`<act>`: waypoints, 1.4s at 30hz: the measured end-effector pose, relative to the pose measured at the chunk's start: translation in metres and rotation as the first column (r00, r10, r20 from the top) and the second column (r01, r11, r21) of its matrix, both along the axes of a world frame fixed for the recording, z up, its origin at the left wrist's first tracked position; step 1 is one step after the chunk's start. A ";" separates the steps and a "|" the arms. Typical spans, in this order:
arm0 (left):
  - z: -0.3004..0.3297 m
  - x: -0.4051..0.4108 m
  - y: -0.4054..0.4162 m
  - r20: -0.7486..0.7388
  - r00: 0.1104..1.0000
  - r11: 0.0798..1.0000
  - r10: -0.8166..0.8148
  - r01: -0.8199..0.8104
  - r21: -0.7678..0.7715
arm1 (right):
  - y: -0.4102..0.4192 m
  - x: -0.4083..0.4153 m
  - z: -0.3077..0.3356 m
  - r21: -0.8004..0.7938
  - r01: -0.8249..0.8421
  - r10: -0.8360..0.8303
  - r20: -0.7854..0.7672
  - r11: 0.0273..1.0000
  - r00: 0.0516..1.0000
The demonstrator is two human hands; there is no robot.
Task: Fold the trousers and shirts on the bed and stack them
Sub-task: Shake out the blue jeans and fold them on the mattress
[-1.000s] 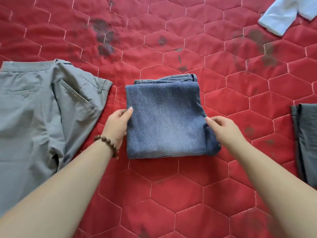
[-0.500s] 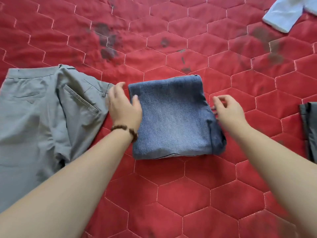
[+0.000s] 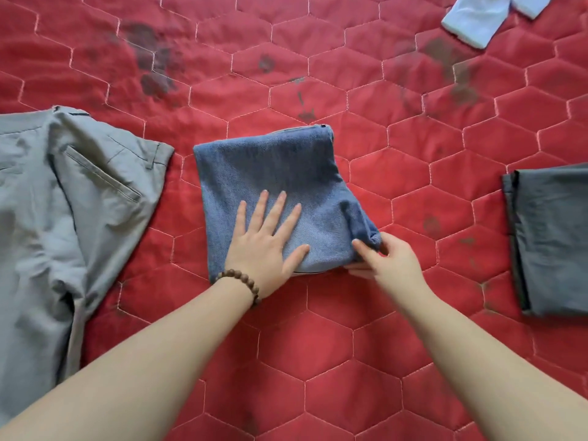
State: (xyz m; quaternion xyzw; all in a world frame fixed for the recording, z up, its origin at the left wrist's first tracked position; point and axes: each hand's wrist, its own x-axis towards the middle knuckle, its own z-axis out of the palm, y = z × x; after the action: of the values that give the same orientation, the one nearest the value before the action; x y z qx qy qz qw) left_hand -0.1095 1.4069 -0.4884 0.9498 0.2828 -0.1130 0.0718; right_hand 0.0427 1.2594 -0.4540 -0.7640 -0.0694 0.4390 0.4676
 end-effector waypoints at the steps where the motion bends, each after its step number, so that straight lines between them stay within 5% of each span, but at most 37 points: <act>1: 0.000 0.000 0.001 0.011 1.000 1.000 0.004 -0.004 -0.005 | 0.002 0.004 0.003 0.028 0.034 -0.034 -0.017 0.999 0.999; 5: -0.005 -0.002 0.003 0.033 0.999 1.000 0.019 -0.019 -0.005 | -0.003 0.015 0.007 0.057 0.051 -0.047 -0.066 0.997 0.997; 10: -0.005 0.000 0.002 0.073 0.997 1.000 0.019 -0.018 -0.005 | 0.003 0.015 -0.001 -0.122 0.120 -0.133 -0.104 0.985 0.986; 14: -0.002 -0.007 0.009 0.082 0.996 0.997 0.046 -0.051 0.054 | 0.006 0.024 -0.004 -0.368 0.015 0.114 0.326 0.930 0.938; 15: -0.001 -0.011 0.015 0.074 0.995 0.995 0.065 -0.070 0.075 | 0.005 0.026 -0.002 -0.368 0.015 0.117 0.334 0.930 0.935; 18: -0.001 -0.029 0.023 0.068 0.992 0.989 0.102 -0.108 0.096 | 0.004 0.022 0.007 -0.302 0.043 -0.081 -0.113 0.952 0.990; 21: -0.005 -0.042 0.019 0.058 0.994 0.992 0.098 -0.102 0.071 | 0.005 0.018 0.007 -0.196 0.155 -0.237 -0.529 0.968 0.815; 23: -0.007 -0.046 0.017 0.059 0.993 0.994 0.099 -0.101 0.044 | 0.008 0.016 0.004 -0.099 0.317 -0.310 -0.604 0.943 0.734; 30: -0.009 -0.046 0.020 0.057 0.993 0.994 0.108 -0.109 0.024 | 0.009 0.014 0.007 -0.009 0.397 -0.388 -0.234 0.918 0.892; 33: -0.006 -0.042 0.019 0.066 0.991 0.991 0.115 -0.119 0.060 | 0.003 0.017 0.012 -0.149 0.258 -0.212 0.264 0.955 0.941; 35: -0.003 -0.036 0.021 0.106 0.990 0.991 0.098 -0.106 0.078 | 0.006 0.015 0.017 -0.220 0.138 0.038 0.643 0.966 0.765; 37: -0.001 -0.025 0.027 0.115 0.991 0.992 0.063 -0.075 0.099 | 0.019 0.006 0.018 -0.188 -0.089 0.207 0.835 0.978 0.510; 42: -0.008 0.004 0.055 0.052 0.999 0.996 -0.006 0.001 0.090 | 0.079 -0.014 -0.007 -0.440 -0.540 0.575 0.811 0.717 0.103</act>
State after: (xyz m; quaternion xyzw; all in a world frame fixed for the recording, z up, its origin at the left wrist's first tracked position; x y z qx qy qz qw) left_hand -0.1052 1.4615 -0.4966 0.9552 0.2839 -0.0756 0.0362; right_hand 0.0286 1.3385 -0.4608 -0.7920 -0.5908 0.0792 0.1318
